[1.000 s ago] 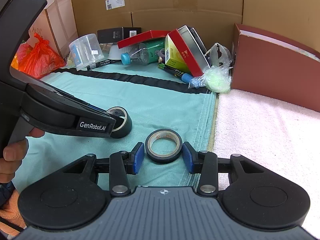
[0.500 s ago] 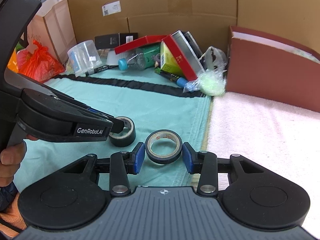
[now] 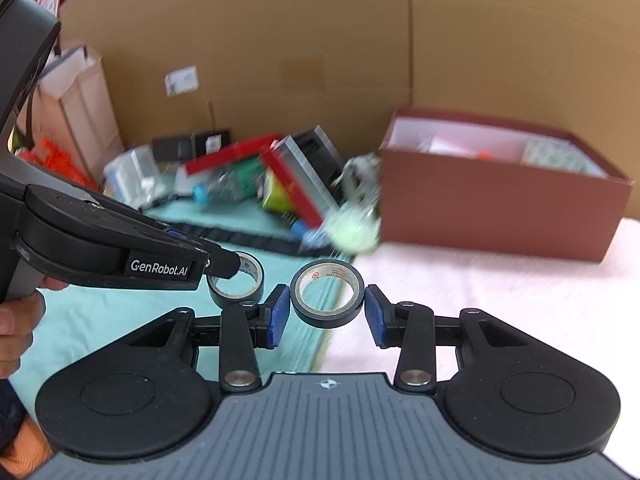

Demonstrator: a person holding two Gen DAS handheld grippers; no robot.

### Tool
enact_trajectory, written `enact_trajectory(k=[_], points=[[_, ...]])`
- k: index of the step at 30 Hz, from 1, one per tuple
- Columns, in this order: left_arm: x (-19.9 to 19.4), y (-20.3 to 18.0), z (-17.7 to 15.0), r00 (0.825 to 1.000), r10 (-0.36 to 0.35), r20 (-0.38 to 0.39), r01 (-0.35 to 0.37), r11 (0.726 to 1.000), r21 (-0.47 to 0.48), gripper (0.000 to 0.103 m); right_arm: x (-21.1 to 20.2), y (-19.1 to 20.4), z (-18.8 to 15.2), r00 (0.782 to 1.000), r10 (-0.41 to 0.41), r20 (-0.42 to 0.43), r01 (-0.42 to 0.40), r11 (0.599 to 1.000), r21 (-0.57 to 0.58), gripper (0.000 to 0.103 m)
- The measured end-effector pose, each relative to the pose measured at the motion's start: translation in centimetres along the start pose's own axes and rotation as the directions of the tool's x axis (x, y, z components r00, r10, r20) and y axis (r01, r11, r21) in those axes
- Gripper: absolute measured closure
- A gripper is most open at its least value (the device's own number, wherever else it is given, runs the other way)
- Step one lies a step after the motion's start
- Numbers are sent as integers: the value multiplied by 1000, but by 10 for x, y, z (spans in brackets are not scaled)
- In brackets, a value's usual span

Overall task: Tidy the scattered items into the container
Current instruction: 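Carry both tape rolls over the open red container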

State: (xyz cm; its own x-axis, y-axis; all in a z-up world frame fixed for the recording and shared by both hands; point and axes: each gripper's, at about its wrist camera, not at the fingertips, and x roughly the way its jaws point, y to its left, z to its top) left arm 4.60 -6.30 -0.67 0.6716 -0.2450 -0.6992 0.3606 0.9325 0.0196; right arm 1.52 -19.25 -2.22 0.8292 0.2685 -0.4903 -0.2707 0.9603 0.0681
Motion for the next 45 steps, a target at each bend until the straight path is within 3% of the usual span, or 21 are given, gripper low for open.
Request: enact_trajectory(k=[12,19,30,38,45], points=[[-3,-41,78,991,-66,114,65,998,12,97,-11,-56,50,984,-106,141,101,994,43,57],[18,-53,111,989,-45,137,46,999,0,97,1,-85,77,971,-159,179,151,987,60,57],[75,-55,151,993,-2,116,4,1000,-12,97,50,-122,93,972,-184,149,169,980,106,57],[117,-52,157,998,-9,66,11,1000,-21,97,85,-138,93,975,-200,97,190,977,101,57],[129,-50,156,998,-10,65,11,1000,-16,93,101,-145,91,973,-217,76,208,972,111,57]])
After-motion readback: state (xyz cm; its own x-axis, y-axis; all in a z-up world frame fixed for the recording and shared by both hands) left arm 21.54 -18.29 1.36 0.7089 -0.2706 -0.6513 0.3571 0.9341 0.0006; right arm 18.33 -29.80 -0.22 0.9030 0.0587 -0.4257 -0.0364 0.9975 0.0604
